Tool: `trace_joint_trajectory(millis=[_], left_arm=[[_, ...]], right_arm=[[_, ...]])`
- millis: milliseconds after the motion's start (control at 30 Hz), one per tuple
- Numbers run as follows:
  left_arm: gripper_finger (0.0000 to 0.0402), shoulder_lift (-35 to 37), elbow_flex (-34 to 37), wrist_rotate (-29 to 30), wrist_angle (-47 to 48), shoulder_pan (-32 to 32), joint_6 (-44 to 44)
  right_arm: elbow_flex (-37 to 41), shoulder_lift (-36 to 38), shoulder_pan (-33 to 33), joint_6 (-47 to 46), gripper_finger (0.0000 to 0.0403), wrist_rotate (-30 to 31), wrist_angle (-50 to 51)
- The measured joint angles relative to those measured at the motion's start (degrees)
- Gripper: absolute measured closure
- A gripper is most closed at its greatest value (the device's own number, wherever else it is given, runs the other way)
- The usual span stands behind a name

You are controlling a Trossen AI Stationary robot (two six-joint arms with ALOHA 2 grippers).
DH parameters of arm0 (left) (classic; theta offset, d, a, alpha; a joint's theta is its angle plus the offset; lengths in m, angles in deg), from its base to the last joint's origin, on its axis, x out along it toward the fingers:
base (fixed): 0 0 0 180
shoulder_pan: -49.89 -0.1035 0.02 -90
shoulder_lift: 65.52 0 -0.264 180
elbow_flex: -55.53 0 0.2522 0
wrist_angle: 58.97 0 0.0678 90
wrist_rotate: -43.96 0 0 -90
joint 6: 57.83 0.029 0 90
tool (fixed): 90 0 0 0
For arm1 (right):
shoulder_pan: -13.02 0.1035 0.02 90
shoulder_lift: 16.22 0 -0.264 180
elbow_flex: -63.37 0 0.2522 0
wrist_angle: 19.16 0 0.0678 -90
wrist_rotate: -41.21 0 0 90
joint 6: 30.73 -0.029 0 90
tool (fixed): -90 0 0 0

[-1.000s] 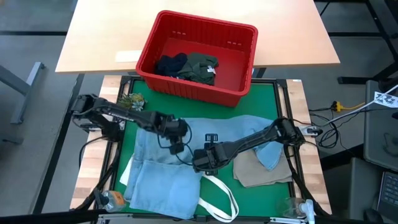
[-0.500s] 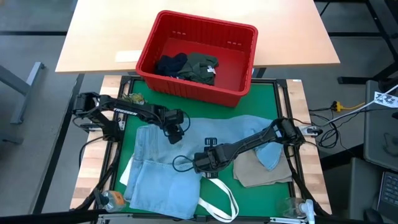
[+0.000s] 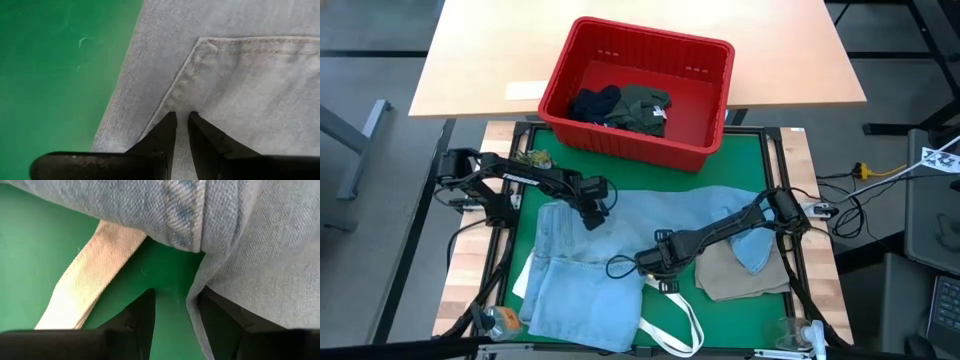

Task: Fold Laundry from Bin
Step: Fold the light blue pants

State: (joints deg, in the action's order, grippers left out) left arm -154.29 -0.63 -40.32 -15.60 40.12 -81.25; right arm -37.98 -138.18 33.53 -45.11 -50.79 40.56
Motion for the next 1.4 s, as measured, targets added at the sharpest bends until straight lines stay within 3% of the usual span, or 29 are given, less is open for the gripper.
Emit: trace_joint_trajectory(millis=[267,433,700,933,1200,1400], left_arm=[[0.0351,0.05,0.45,1.16,2.48,-0.91,1.48],[0.0351,0.8,0.53,1.18,2.77,-0.98,1.52],[0.0351,5.72,0.75,1.35,3.42,-0.85,1.49],[0.0351,7.37,0.69,-0.64,3.06,-0.57,1.25],[0.0351,7.37,0.64,-0.79,2.51,1.17,1.02],[0.0351,7.37,0.6,-0.8,2.44,2.96,-0.37]], right_arm=[[-0.73,0.04,0.11,-0.05,0.0251,1.37,0.86],[-4.28,1.26,0.15,-0.13,0.0251,3.25,6.95],[-6.38,11.32,0.22,-2.34,0.0251,4.98,16.93],[-6.4,22.52,0.2,-9.79,0.0251,5.95,29.11],[-6.38,34.1,3.26,-22.25,0.0251,16.63,41.18],[-4.64,40.98,4.79,-29.06,0.0251,19.95,44.02]])
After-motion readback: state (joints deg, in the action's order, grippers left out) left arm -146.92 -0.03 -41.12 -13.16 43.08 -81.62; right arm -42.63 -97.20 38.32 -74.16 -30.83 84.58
